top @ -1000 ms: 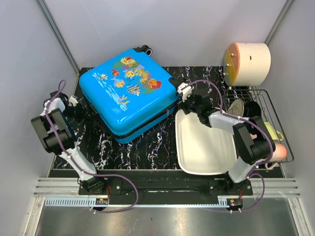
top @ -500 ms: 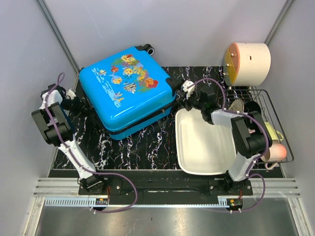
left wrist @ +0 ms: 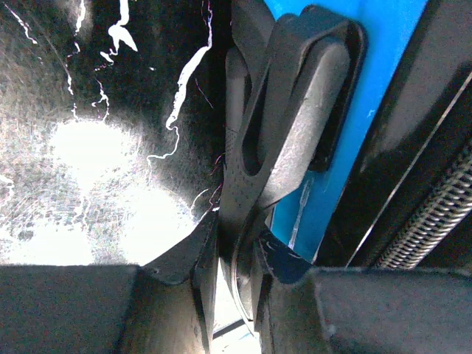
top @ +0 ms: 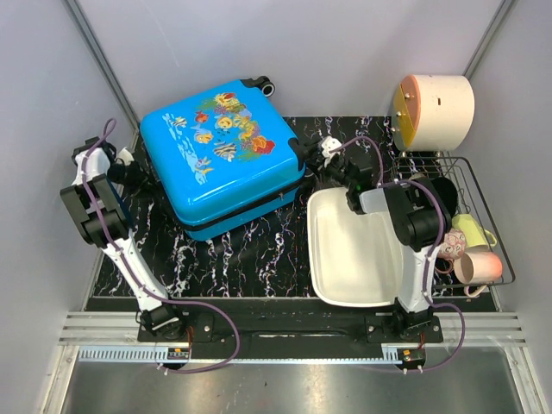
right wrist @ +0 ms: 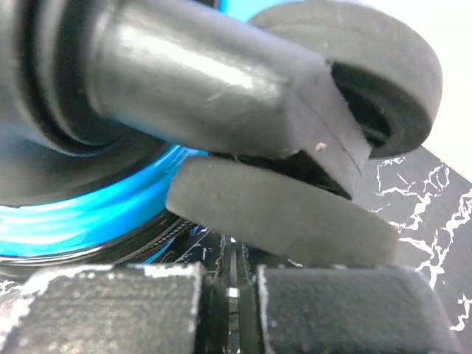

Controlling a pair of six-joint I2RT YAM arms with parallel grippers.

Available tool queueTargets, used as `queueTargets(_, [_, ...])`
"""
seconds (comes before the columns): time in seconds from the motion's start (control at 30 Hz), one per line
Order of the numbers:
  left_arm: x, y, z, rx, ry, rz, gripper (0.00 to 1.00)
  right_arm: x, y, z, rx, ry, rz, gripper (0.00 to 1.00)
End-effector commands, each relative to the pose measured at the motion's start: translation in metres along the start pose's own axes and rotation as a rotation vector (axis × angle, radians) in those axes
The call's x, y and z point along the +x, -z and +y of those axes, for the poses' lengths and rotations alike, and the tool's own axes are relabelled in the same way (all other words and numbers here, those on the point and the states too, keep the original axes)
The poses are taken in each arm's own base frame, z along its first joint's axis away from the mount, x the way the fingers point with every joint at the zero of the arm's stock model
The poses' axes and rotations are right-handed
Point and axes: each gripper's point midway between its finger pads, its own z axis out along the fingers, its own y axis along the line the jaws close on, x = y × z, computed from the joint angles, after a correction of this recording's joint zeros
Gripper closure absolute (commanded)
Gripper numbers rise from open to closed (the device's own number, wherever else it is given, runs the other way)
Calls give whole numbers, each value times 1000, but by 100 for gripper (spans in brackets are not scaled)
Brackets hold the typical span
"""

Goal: Open, take out, and arrange the luggage

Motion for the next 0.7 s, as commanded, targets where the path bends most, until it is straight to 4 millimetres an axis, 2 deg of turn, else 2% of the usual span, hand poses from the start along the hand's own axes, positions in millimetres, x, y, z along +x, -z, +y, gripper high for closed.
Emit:
queueTargets(0.0, [-63,-14,3,-37,-156,-194,100,-93,6,-88,241,154,-346,100])
queueTargets(0.07, [-62,-17,-3,-30,-181,-187,100,-85,0,-88,228,134,-362,100])
queueTargets(0.1, [-59,-20,-9,-22,-196,-178,100,-89,-4,-92,231,136,-381,100])
queueTargets(0.13, [-58,-22,-12,-19,-205,-175,100,-80,-8,-95,243,119,-379,100])
queueTargets(0.2, [-54,-26,-19,-12,-225,-162,100,-83,-15,-102,256,103,-406,100])
queueTargets(0.23, [-53,-28,-21,-11,-230,-160,100,-74,-19,-105,269,88,-403,100])
queueTargets(0.3, [-50,-31,-24,-1,-230,-152,100,-79,-25,-109,280,72,-430,100])
queueTargets(0.33, [-50,-31,-25,7,-223,-152,100,-73,-27,-111,288,64,-430,100])
queueTargets(0.53, [-55,-26,-40,69,-222,-180,100,-79,-41,-98,273,24,-466,94])
queueTargets(0.6, [-62,-15,-48,75,-231,-212,100,-78,-37,-97,295,42,-446,73])
queueTargets(0.63, [-65,-9,-48,68,-223,-229,98,-90,-31,-102,328,48,-443,63])
queueTargets(0.67, [-67,4,-52,57,-229,-261,87,-91,-24,-108,363,92,-417,45])
